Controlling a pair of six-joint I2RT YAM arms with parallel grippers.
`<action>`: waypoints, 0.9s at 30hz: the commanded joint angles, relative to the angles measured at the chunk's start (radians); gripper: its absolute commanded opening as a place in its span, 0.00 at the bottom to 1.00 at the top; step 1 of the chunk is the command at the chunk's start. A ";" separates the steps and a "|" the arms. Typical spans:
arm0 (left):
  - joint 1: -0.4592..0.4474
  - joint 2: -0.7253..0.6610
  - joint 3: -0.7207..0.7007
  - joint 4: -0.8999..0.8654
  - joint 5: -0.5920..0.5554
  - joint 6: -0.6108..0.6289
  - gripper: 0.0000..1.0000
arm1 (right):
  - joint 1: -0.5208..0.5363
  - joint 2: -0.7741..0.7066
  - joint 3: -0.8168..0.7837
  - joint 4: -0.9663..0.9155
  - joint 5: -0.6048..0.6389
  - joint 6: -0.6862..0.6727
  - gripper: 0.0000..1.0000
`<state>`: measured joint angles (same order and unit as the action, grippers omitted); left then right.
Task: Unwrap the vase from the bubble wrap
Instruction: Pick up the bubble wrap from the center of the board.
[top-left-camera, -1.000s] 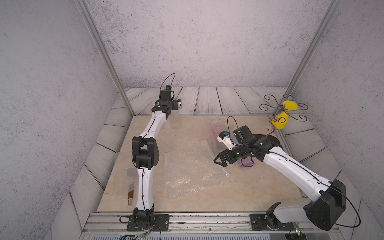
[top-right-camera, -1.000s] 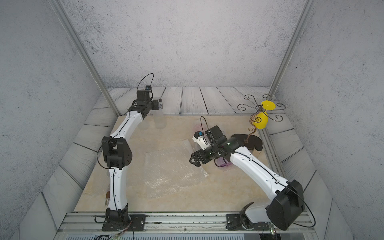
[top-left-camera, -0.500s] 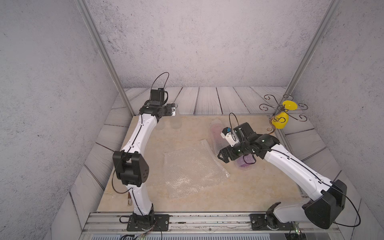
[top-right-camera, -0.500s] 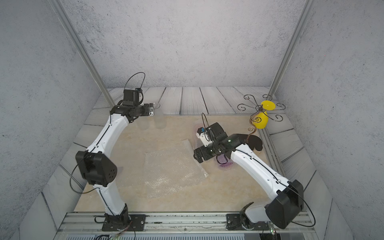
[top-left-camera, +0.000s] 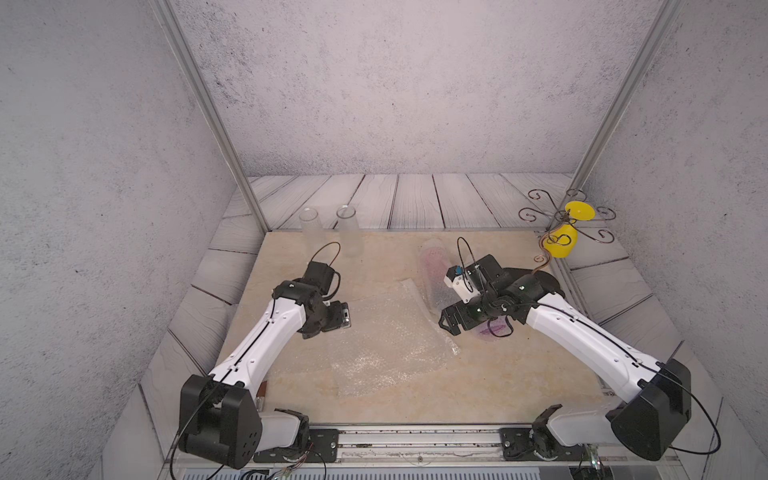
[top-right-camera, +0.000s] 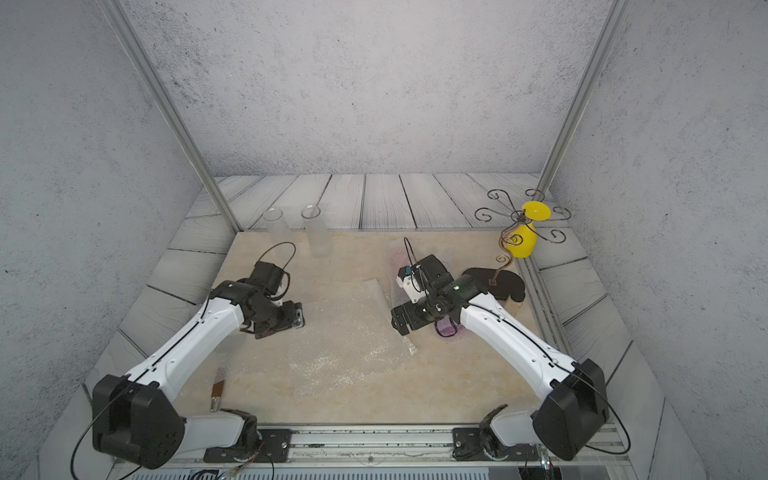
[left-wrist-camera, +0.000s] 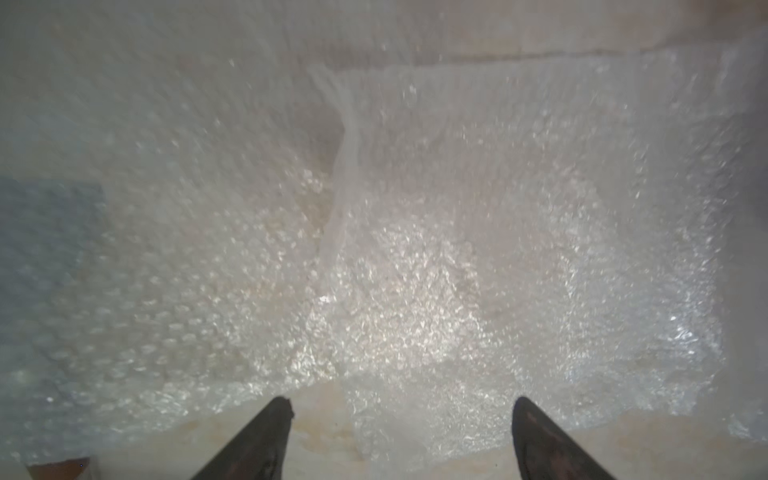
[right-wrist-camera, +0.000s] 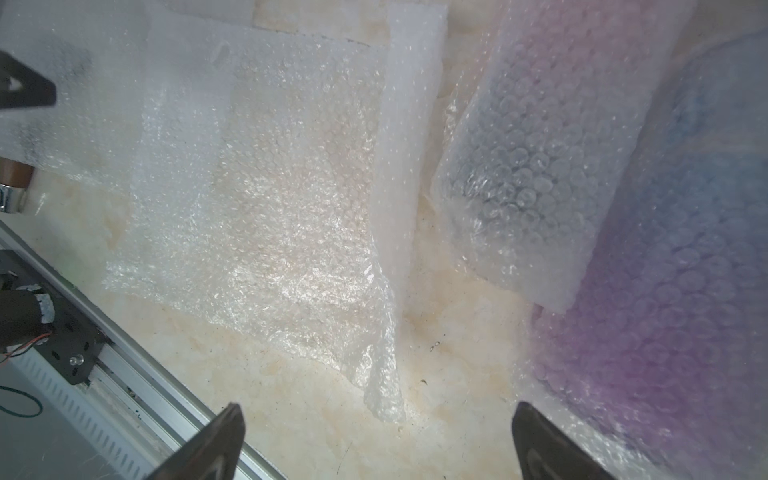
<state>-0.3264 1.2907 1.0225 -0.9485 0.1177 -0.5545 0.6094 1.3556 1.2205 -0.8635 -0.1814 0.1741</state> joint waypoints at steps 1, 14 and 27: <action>-0.086 -0.061 -0.077 -0.003 0.015 -0.177 0.83 | -0.002 -0.048 -0.010 -0.002 -0.003 0.021 0.99; -0.270 -0.108 -0.283 0.038 -0.022 -0.334 0.81 | -0.003 -0.032 -0.032 0.032 -0.034 0.021 0.99; -0.270 0.018 -0.379 0.169 -0.006 -0.329 0.76 | -0.004 -0.016 -0.029 0.034 -0.043 0.015 0.99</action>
<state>-0.5922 1.2789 0.6662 -0.8272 0.1024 -0.8787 0.6094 1.3365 1.1965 -0.8284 -0.2108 0.1864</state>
